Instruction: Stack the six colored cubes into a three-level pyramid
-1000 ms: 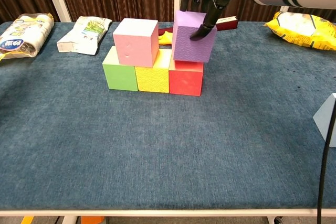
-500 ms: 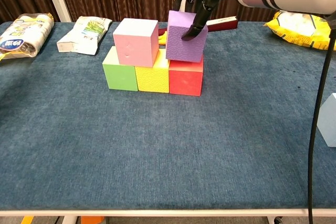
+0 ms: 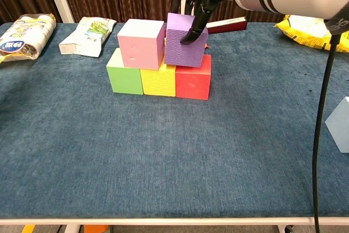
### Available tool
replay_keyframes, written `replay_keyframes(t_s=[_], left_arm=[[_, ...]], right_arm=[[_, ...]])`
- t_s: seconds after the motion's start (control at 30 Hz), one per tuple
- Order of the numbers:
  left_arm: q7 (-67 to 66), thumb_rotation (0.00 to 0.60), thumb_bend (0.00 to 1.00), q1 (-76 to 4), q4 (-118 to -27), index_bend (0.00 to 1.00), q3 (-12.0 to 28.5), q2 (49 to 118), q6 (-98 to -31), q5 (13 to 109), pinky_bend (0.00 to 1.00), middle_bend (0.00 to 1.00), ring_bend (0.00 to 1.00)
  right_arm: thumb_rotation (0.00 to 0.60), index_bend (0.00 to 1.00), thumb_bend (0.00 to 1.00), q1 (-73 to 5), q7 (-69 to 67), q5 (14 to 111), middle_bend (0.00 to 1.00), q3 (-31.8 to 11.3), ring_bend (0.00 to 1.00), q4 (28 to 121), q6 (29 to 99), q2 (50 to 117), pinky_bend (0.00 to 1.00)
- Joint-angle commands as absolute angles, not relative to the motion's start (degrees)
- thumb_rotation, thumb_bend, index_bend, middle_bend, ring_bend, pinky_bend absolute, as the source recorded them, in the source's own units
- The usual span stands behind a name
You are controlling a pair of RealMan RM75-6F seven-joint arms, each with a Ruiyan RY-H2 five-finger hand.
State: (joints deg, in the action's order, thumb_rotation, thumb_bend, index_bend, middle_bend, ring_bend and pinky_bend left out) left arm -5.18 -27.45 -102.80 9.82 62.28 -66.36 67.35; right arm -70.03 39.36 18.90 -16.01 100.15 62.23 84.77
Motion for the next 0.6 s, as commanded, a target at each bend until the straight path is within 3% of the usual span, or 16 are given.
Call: replay_keyframes(t_s=[0.03,0.37,0.6], left_arm=[[-5.03,0.6,0.02,-27.34,-102.8,0.1,9.79,62.19,-66.34,67.47,0.26,0.13,0.1],[-4.05,0.6,0.02,-26.95,-102.41,0.1,9.79,62.19,-66.21,67.91,0.26,0.13,0.1],[-3.31,0.6,0.02,-26.5,-101.95,0.1,9.64,62.28,-66.35,68.36,0.26,0.13,0.1]], right_arm=[[0.6,0.24,0.15,-70.2,39.72,18.54,0.52,-16.19,0.25,100.01,62.67,85.2,0.14],[0.6,0.2,0.14,-70.59,41.14,17.48,0.5,-16.56,0.23,99.67,63.87,86.49,0.12],[0.6,0.07,0.1,-70.76,42.13,16.27,0.42,-16.71,0.17,99.32,63.96,87.19,0.1]])
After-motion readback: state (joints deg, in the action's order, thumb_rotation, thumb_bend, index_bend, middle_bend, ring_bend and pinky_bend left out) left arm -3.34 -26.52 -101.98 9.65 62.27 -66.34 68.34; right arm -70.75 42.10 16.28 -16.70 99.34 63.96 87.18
